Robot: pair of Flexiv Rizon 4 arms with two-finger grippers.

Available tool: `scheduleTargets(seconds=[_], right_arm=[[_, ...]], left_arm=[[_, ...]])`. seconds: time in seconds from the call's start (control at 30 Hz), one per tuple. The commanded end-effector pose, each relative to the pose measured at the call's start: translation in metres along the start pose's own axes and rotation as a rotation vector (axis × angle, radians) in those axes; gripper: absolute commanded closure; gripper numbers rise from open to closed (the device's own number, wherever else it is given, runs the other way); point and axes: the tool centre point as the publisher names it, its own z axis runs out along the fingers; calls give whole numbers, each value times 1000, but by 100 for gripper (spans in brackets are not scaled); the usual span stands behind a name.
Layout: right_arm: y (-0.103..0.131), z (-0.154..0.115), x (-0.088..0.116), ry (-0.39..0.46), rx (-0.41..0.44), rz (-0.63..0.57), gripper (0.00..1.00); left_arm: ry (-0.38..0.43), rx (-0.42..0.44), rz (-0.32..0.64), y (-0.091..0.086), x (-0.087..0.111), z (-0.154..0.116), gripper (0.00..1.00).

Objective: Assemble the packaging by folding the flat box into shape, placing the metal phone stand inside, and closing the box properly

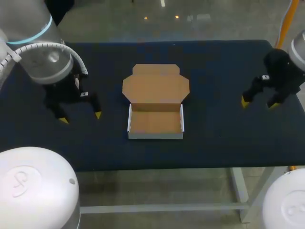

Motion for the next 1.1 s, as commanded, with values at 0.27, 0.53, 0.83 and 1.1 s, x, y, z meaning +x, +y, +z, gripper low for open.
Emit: scheduleTargets(seconds=[0.27, 0.53, 0.83, 1.1], right_arm=[[0, -3, 0, -1, 6, 0, 0], [0, -3, 0, -1, 6, 0, 0], [0, -3, 0, -1, 6, 0, 0], [0, -3, 0, -1, 6, 0, 0]], left_arm=[[5, -10, 17, -17, -18, 31, 0], [9, -23, 23, -36, -34, 56, 0], [10, -42, 14, -54, -52, 73, 0], [1, -56, 8, -66, -65, 91, 0]])
